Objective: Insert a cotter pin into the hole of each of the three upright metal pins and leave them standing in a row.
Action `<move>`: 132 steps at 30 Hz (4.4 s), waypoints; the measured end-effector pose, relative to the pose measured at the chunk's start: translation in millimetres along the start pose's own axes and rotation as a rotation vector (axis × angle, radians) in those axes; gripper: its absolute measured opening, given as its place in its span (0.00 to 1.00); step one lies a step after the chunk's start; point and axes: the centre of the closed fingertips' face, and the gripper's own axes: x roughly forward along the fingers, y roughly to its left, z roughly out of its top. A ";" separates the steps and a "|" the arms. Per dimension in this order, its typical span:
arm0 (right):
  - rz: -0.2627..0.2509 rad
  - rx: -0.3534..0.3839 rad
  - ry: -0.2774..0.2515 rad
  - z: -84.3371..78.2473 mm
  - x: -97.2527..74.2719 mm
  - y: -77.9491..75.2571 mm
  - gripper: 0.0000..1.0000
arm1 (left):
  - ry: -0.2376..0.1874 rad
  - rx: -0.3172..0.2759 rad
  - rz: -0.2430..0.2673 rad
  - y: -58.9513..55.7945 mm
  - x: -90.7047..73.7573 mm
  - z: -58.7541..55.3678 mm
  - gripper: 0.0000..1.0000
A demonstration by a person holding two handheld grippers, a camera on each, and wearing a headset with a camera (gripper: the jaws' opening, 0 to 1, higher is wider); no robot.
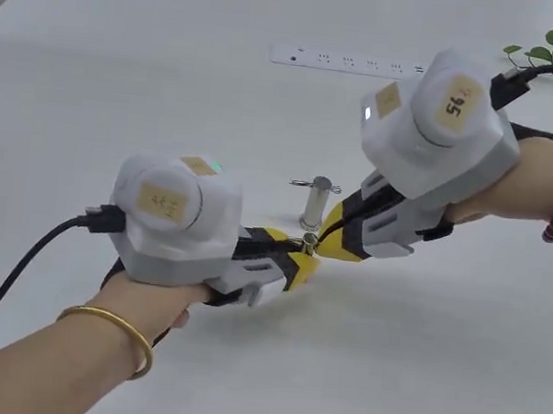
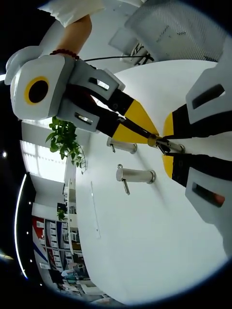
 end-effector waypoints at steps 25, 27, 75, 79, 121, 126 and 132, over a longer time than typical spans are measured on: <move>-0.008 0.002 -0.019 -0.2 -5.6 -2.3 0.05 | -0.001 -0.005 -0.008 0.3 0.9 1.1 0.09; -0.007 0.006 -0.020 -0.5 -5.5 -2.1 0.05 | -0.001 -0.007 -0.010 0.0 0.9 1.1 0.09; -0.158 0.416 -0.343 -2.5 -58.2 1.1 0.43 | 0.039 0.256 -0.064 -6.1 -21.2 24.7 0.19; -0.180 0.438 -0.365 -7.6 -62.7 2.2 0.44 | 0.055 0.296 -0.077 -8.0 -18.6 26.6 0.19; -0.324 0.590 -0.479 -47.4 -81.2 12.4 0.58 | 0.208 0.446 -0.189 -10.1 -1.9 22.7 0.08; -0.331 0.582 -0.471 -49.2 -80.8 12.7 0.58 | 0.209 0.431 -0.184 -9.2 -0.8 23.7 0.07; -0.327 0.588 -0.456 -52.5 -76.1 15.2 0.58 | 0.216 0.445 -0.187 -8.7 -1.8 22.8 0.07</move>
